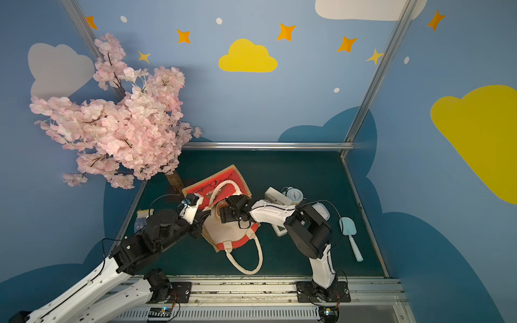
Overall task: Take the alarm clock out of the canvas bag
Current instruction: Pick up the alarm from the canvas bag.
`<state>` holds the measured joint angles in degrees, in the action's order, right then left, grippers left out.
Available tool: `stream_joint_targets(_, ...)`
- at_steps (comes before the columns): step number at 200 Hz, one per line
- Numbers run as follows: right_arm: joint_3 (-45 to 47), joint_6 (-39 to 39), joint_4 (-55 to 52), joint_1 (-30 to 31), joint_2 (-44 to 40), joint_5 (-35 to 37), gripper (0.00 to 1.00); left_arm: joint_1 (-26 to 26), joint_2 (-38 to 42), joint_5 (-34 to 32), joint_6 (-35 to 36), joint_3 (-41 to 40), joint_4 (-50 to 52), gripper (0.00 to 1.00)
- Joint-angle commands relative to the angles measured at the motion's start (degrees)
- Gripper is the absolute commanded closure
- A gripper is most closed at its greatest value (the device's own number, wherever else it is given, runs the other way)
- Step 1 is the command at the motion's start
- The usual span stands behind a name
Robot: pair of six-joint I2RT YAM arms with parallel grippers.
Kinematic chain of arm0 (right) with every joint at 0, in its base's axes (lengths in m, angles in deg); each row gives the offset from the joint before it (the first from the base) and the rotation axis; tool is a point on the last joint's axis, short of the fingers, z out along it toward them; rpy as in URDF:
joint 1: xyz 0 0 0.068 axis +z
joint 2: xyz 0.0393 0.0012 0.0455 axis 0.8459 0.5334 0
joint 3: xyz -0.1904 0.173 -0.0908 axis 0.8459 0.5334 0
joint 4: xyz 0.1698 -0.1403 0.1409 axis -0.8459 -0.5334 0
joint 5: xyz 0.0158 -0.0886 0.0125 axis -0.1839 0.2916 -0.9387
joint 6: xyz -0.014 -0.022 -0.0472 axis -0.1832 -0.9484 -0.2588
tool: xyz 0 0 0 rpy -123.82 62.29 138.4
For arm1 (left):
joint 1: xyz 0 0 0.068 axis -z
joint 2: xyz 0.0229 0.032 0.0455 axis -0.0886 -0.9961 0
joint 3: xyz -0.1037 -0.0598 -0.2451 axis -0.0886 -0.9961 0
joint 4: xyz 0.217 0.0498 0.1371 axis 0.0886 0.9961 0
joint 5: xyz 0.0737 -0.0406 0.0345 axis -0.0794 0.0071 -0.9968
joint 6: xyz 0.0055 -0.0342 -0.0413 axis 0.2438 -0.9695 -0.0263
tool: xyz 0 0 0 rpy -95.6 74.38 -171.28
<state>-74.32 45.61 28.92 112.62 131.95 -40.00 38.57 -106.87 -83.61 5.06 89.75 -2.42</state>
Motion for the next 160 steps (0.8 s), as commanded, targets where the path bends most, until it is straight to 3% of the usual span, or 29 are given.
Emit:
stream_joint_targets(1, 0.3, 1.7, 5.2, -0.6, -2.8, -1.4, 0.14, 0.1, -0.1, 1.2, 0.1, 0.5, 0.8, 0.89)
stream_joint_targets(95, -3.1, 1.4, 3.7, 1.0, -0.2, -2.9, 0.12, 0.1, 0.5, 0.3, -0.9, 0.6, 0.1, 0.89)
stream_joint_targets(160, -8.7, 0.5, -3.5, 0.6, 3.4, -2.1, 0.12, 0.1, 3.3, -2.6, -0.4, 1.3, 1.9, 0.9)
